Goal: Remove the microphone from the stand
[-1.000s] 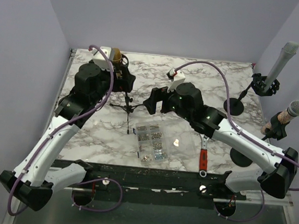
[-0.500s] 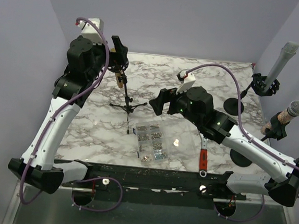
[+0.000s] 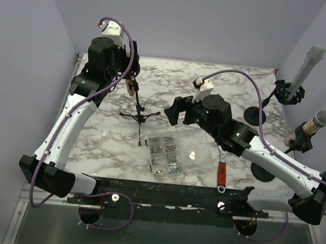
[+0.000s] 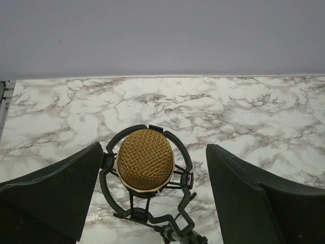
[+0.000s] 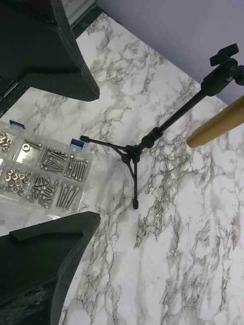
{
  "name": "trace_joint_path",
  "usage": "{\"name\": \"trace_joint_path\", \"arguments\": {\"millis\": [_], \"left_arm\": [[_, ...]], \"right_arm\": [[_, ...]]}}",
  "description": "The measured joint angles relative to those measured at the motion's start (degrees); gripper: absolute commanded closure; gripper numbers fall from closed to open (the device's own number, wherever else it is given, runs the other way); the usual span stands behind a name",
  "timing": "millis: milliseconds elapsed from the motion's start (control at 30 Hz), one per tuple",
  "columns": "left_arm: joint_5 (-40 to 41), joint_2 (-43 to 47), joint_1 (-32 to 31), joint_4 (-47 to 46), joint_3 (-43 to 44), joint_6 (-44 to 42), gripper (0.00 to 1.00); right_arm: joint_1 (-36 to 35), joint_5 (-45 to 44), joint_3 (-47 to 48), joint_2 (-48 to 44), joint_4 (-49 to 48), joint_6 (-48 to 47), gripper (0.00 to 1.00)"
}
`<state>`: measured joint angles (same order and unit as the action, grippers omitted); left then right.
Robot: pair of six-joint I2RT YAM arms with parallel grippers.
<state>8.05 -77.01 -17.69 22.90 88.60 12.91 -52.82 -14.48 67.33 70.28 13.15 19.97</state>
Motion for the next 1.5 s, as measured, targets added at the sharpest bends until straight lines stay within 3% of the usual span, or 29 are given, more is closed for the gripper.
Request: {"name": "trace_joint_path", "arguments": {"millis": [133,400,600,667,833,967,1233,1500], "left_arm": [[0.59,0.00,0.00,-0.07,-1.44,-0.92,0.22],[1.11,-0.61,0.00,-0.02,-2.49,-2.12,0.40],[1.11,-2.01,0.00,-0.02,-2.49,-2.38,0.41],[1.11,-2.36,0.00,-0.02,-2.49,-2.40,0.48],[1.25,-2.82,0.02,0.00,-2.49,-2.60,0.76],[1.40,-2.82,0.02,0.13,-2.34,-2.84,0.87],[2.36,-2.82,-0.35,2.80,0.85,-3.82,1.00],[5.25,-5.62,-2.40,7.80,16.15,-6.03,1.00]], "right_arm": [[0.00,0.00,0.00,0.94,0.26,0.02,0.00],[0.00,0.02,0.00,1.05,0.24,0.13,0.00],[0.00,0.02,0.00,1.05,0.24,0.15,0.00],[0.00,0.02,0.00,1.05,0.26,0.15,0.00],[0.00,0.02,0.00,1.03,0.26,0.61,0.00],[0.00,0.04,-0.02,1.01,0.24,1.18,0.00],[0.00,0.02,-0.02,0.20,0.28,1.73,0.00],[0.00,-0.07,-0.02,-0.55,0.76,2.14,0.00]]}}
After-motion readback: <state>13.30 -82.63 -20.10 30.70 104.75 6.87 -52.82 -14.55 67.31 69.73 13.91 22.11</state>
